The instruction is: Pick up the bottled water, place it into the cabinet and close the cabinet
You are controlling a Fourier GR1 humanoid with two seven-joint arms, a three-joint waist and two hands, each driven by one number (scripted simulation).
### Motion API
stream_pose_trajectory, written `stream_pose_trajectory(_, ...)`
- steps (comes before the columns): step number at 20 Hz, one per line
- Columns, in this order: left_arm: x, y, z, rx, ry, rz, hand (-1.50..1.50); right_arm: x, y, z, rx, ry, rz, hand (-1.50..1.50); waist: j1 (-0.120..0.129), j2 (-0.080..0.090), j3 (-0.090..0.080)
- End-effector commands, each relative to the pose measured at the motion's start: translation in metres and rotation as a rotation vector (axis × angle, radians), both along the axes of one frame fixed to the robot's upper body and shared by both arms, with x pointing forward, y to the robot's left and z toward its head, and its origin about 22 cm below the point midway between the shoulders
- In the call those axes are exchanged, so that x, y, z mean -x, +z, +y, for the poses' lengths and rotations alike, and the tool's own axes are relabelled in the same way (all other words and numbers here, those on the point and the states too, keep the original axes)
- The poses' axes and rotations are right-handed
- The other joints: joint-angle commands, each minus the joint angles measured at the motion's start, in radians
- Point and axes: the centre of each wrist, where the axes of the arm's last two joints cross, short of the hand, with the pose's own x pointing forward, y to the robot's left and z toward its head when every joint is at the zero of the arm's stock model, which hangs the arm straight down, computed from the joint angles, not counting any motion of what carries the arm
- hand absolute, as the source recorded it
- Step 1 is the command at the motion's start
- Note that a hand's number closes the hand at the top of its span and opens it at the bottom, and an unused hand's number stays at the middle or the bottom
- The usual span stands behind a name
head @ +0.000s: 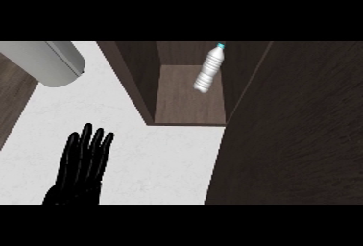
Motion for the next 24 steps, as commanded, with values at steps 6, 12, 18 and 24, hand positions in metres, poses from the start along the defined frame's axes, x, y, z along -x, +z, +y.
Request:
stream_pose_trajectory(6, 0.035, 0.017, 0.056, -0.002, 0.087, -0.039, -1.5, 0.011, 0.02, 0.031, 0.072, 0.242, -0.025, 1.5, 0.008, -0.001, -0.001)
stream_pose_trajectory(12, 0.054, 0.017, 0.078, 0.01, 0.088, -0.036, -1.5, 0.011, 0.038, 0.046, 0.092, 0.269, -0.091, 1.5, 0.016, -0.002, -0.002)
stream_pose_trajectory(18, 0.065, 0.007, 0.095, 0.02, 0.068, 0.003, -1.5, 0.005, 0.046, 0.061, 0.085, 0.275, -0.089, 1.5, 0.039, -0.001, -0.005)
stream_pose_trajectory(24, 0.073, 0.027, 0.109, 0.015, 0.05, -0.022, -1.5, -0.017, 0.052, 0.065, 0.015, 0.257, -0.043, 1.5, 0.06, 0.005, -0.003)
